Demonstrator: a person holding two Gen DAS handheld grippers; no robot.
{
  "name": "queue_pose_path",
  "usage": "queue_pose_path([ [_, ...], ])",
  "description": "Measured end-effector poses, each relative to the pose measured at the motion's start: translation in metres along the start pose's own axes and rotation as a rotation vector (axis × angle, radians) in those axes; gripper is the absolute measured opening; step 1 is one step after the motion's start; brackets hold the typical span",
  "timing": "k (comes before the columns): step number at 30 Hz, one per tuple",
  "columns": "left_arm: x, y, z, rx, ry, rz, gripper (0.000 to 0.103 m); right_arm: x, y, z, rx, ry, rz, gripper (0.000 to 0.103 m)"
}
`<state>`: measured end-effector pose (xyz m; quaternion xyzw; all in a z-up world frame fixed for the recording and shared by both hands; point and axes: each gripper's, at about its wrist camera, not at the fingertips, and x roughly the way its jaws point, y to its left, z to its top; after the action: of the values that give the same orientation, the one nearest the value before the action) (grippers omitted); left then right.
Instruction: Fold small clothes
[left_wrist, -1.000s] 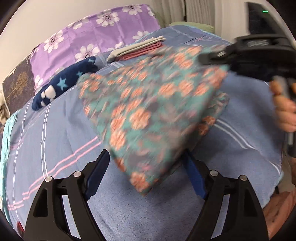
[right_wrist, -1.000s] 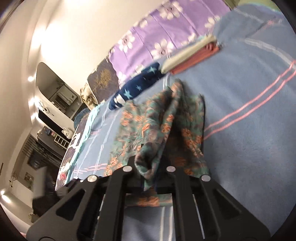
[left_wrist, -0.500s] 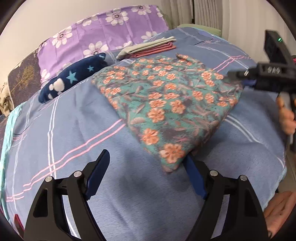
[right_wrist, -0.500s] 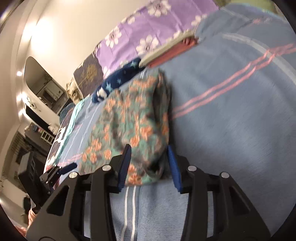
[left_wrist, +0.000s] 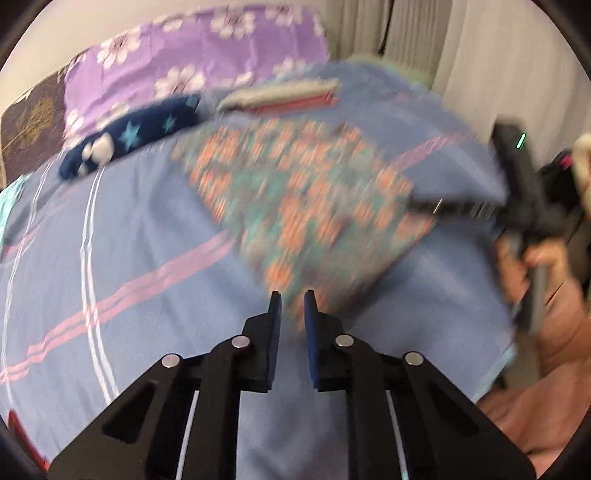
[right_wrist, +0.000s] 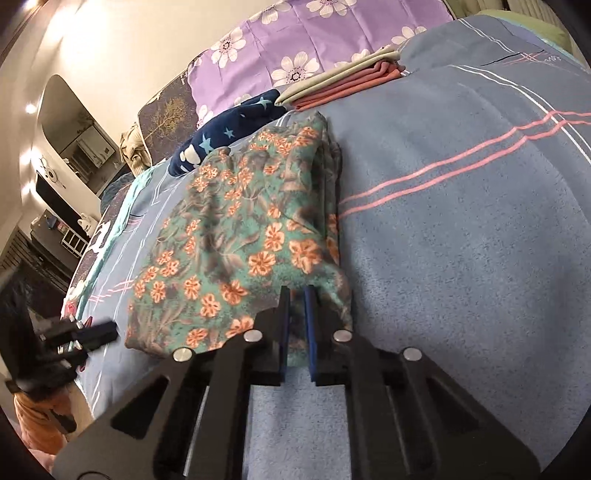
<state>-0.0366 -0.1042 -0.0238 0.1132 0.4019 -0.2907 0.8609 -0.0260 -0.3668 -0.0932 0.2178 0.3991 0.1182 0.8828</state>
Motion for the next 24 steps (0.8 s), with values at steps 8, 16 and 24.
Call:
queue_pose_path([
  [8, 0.081, -0.018, 0.001, 0.039, 0.110, -0.027, 0.013, -0.013, 0.020, 0.033, -0.082, -0.046, 0.026, 0.012],
  [16, 0.077, -0.022, -0.005, 0.031, 0.081, -0.020, 0.013, 0.048, 0.054, 0.092, -0.234, 0.046, 0.034, 0.012],
  [24, 0.072, -0.026, -0.014, 0.035, 0.071, -0.025, 0.013, 0.096, 0.017, 0.109, -0.155, 0.072, -0.097, 0.008],
])
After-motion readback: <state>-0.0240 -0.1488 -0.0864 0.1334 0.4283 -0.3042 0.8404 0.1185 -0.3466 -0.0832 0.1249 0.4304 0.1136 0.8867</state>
